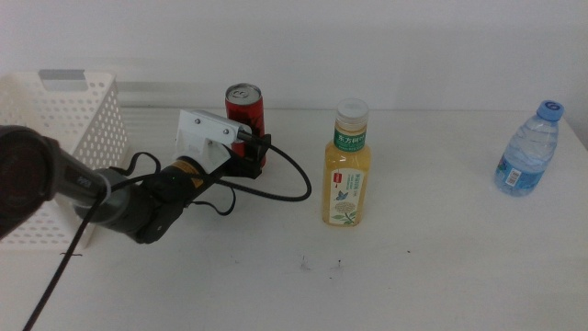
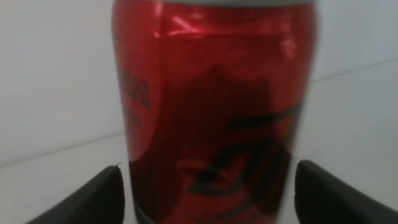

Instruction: Use arms to grab the bottles and put them into the dustbin to the left of the table.

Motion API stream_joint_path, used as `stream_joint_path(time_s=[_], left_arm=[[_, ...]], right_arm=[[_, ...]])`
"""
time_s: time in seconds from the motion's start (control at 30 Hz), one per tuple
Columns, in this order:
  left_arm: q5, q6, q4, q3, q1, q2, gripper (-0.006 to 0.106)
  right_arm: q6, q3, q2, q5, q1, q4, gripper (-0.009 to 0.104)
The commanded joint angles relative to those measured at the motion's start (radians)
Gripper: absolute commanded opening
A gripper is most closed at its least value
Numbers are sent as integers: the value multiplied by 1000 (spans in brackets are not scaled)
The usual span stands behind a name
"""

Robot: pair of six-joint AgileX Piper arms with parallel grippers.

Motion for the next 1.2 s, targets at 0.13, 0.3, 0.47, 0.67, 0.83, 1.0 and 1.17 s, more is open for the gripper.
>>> stream_joint_path(time_s=[0.13,0.3,0.47,0.67,0.83,1.0,1.17], left_arm=[[12,-19,3,-110,1,67,94],[22,-19,14,-139,1,86,87],[20,-19,52,-139,1,82,55],[28,-27,103,-55,1,-24,32],[37,-27,26,132,1,-193,32],[202,-138,68,260,1,-434,32],[530,-251,150,260,1,-640,32]], right_arm=[[-6,4,-5,-16,-7,-7,93],[-6,4,-5,-16,-7,-7,93],[-6,4,-5,-16,-7,-7,93],[-6,4,-5,-16,-7,-7,93],[-6,4,-5,-16,-7,-7,93],[-6,4,-5,-16,-7,-7,93],[-6,4,-5,-16,-7,-7,93]])
